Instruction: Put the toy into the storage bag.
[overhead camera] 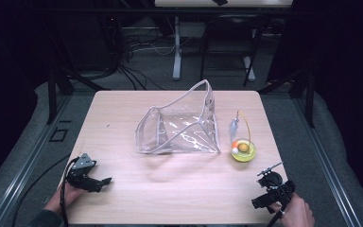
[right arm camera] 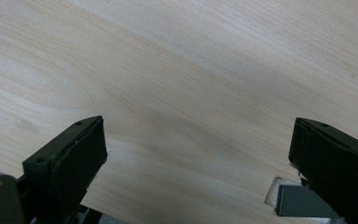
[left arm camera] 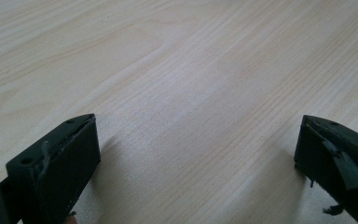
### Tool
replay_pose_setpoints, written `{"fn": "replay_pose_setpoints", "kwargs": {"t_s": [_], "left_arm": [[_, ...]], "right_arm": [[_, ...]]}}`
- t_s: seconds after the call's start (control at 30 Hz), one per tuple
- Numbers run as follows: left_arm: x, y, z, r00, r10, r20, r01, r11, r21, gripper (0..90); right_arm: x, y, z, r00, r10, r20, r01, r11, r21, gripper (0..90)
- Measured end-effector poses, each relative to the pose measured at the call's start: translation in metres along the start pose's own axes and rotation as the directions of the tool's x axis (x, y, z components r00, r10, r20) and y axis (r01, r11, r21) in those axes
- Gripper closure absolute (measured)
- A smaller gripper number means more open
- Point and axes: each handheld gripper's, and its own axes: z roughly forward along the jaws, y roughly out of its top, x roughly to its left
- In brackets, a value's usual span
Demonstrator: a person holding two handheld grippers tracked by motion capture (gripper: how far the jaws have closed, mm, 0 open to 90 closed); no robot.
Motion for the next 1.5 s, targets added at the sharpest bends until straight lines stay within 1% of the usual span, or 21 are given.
{"fn": "replay_pose_setpoints", "kwargs": {"t_s": [0.03, 0.1, 0.37, 0.4, 0.47, 0.57, 0.73, 0.77, 0.8, 0.83, 0.93, 1.03, 1.1, 1.2, 1.23, 1.3, 1.33, 1.4, 1.43, 1.47, 1.5], "left_arm": [[0.000, 0.000, 0.000, 1.0000, 0.000, 0.000, 0.000, 1.0000, 0.000, 0.0], [0.000, 0.000, 0.000, 1.0000, 0.000, 0.000, 0.000, 1.0000, 0.000, 0.0], [0.000, 0.000, 0.000, 1.0000, 0.000, 0.000, 0.000, 1.0000, 0.000, 0.0], [0.000, 0.000, 0.000, 1.0000, 0.000, 0.000, 0.000, 1.0000, 0.000, 0.0], [0.000, 0.000, 0.000, 1.0000, 0.001, 0.000, -0.001, 1.0000, 0.000, 0.0], [0.000, 0.000, 0.000, 1.0000, 0.003, 0.000, -0.003, 1.0000, 0.000, 0.0], [0.000, 0.000, 0.000, 1.0000, 0.000, 0.000, 0.000, 1.0000, 0.000, 0.0], [0.000, 0.000, 0.000, 1.0000, 0.000, 0.000, 0.000, 1.0000, 0.000, 0.0], [0.000, 0.000, 0.000, 1.0000, 0.003, 0.000, -0.003, 1.0000, 0.000, 0.0], [0.000, 0.000, 0.000, 1.0000, 0.000, 0.000, 0.000, 1.0000, 0.000, 0.0], [0.000, 0.000, 0.000, 1.0000, 0.000, 0.000, 0.000, 1.0000, 0.000, 0.0], [0.000, 0.000, 0.000, 1.0000, 0.004, 0.000, -0.004, 1.0000, 0.002, 0.0], [-0.001, -0.001, -0.001, 1.0000, -0.009, -0.002, 0.009, 1.0000, 0.002, 0.0], [0.000, -0.001, -0.002, 1.0000, -0.005, -0.007, 0.005, 1.0000, 0.003, 0.0], [-0.001, -0.001, -0.002, 1.0000, -0.005, -0.008, 0.005, 1.0000, 0.003, 0.1], [-0.001, -0.002, -0.001, 0.9999, -0.006, -0.013, 0.006, 1.0000, -0.001, 0.0], [-0.001, -0.002, -0.001, 0.9999, -0.007, -0.013, 0.007, 1.0000, -0.001, 0.0], [-0.001, -0.002, -0.001, 0.9999, -0.006, -0.013, 0.006, 1.0000, -0.001, 0.0], [-0.001, -0.001, -0.001, 0.9999, -0.006, -0.011, 0.006, 1.0000, -0.001, 0.0], [-0.001, -0.002, -0.001, 0.9999, -0.005, -0.011, 0.005, 1.0000, -0.001, 0.0], [-0.001, -0.002, -0.001, 0.9999, -0.005, -0.011, 0.005, 1.0000, 0.000, 0.0]], "right_arm": [[0.000, 0.000, 0.000, 1.0000, 0.004, 0.000, -0.004, 1.000, -0.005, 3.7], [0.000, 0.000, 0.001, 1.0000, -0.004, 0.000, 0.004, 1.000, 0.004, 3.9], [0.000, 0.000, 0.001, 1.0000, 0.004, -0.002, -0.004, 1.000, 0.009, 4.7], [0.000, 0.000, 0.001, 1.0000, -0.002, 0.000, 0.002, 1.000, 0.012, 4.7], [-0.001, -0.001, 0.001, 1.0000, 0.001, -0.005, -0.001, 1.000, 0.008, 4.7], [-0.001, -0.001, 0.001, 0.9999, 0.008, -0.008, -0.007, 1.000, 0.018, 4.7], [-0.001, 0.000, 0.002, 1.0000, -0.002, -0.003, 0.002, 1.000, 0.022, 4.6], [0.000, 0.000, 0.003, 0.9998, 0.016, -0.007, -0.016, 1.000, 0.006, 4.6], [0.000, 0.001, 0.002, 0.9999, 0.003, -0.010, -0.003, 1.000, 0.020, 4.6], [0.000, 0.000, 0.003, 0.9999, -0.004, -0.010, 0.005, 1.000, 0.021, 5.0], [0.001, 0.000, 0.004, 1.0000, -0.010, -0.003, 0.010, 0.999, 0.038, 5.6], [0.000, 0.000, 0.004, 0.9999, -0.005, -0.011, 0.006, 0.999, 0.038, 5.3], [-0.001, 0.001, 0.003, 0.9999, -0.006, -0.009, 0.007, 0.999, 0.043, 5.2], [-0.001, 0.003, 0.002, 0.9999, 0.003, -0.013, -0.003, 0.999, 0.038, 5.1], [-0.001, 0.005, 0.001, 0.9999, -0.002, -0.013, 0.003, 0.999, 0.053, 5.0], [-0.002, 0.008, 0.001, 0.9999, -0.001, -0.010, 0.002, 0.999, 0.054, 5.1], [-0.003, 0.011, -0.001, 0.9999, -0.010, -0.011, 0.011, 0.998, 0.060, 5.9], [-0.002, 0.012, -0.002, 0.9999, -0.006, -0.014, 0.007, 0.998, 0.059, 6.0], [-0.003, 0.014, -0.003, 0.9996, 0.000, -0.029, 0.001, 0.999, 0.038, 6.3], [-0.004, 0.015, -0.005, 0.9998, 0.001, -0.019, 0.000, 0.999, 0.047, 6.3], [-0.004, 0.016, -0.006, 0.9997, 0.001, -0.025, 0.000, 0.999, 0.041, 6.3]]}}
